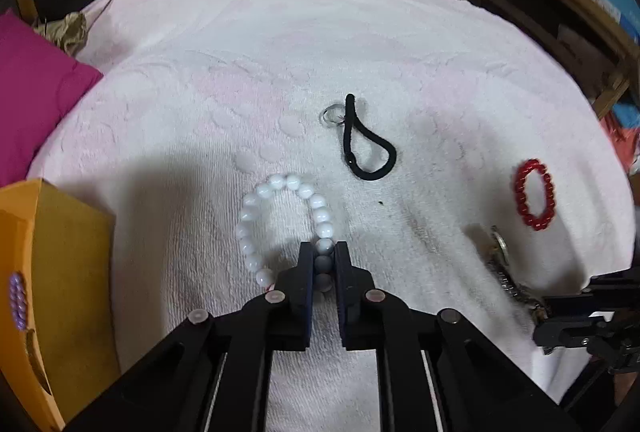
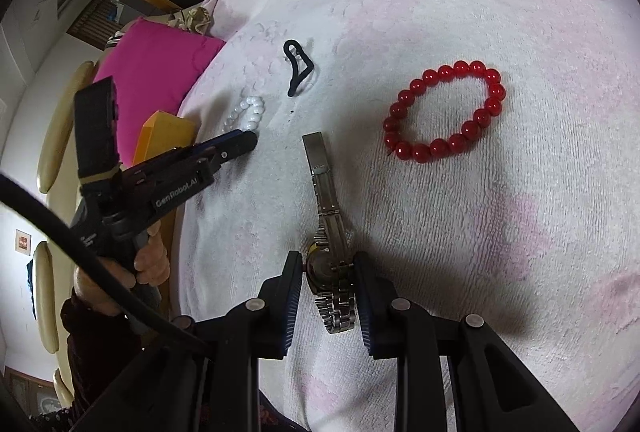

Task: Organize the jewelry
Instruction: 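Lift the white bead bracelet with the left tool while the right tool lifts the silver watch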

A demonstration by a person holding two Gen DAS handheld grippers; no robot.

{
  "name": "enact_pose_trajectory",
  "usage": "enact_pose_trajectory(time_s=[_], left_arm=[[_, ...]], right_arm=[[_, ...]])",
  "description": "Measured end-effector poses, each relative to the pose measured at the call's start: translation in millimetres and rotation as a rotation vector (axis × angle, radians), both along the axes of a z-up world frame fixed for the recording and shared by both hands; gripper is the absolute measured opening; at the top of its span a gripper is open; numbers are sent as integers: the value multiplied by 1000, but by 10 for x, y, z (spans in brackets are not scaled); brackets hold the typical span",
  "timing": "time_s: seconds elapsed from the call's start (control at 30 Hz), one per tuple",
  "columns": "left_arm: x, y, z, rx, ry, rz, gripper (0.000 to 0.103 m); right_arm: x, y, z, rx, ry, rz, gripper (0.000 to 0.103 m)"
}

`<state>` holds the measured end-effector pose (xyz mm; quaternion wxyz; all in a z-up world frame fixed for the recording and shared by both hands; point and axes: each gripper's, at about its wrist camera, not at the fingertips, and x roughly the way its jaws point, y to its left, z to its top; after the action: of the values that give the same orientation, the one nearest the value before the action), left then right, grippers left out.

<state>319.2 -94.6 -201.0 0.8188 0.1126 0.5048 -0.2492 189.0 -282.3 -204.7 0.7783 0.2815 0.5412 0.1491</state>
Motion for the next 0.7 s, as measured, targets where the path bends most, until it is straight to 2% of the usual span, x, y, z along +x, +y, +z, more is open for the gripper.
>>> enact_pose_trajectory(time_s=[0.17, 0.37, 0.5, 0.6, 0.7], left_arm=[[-8, 215, 98, -116, 50, 27, 10], [-95, 464, 347, -274, 46, 37, 9], [-146, 587, 493, -377, 43, 32, 9], [-169, 636, 548, -407, 37, 46, 9], [-212, 652, 578, -403, 30, 62, 9]], right_arm=[[41, 32, 44, 79, -25, 11, 28], [50, 0, 85, 158, -54, -14, 28], [55, -21, 146, 248, -96, -23, 28], [86, -36, 176, 294, -118, -36, 28], [100, -48, 190, 318, -123, -52, 28]])
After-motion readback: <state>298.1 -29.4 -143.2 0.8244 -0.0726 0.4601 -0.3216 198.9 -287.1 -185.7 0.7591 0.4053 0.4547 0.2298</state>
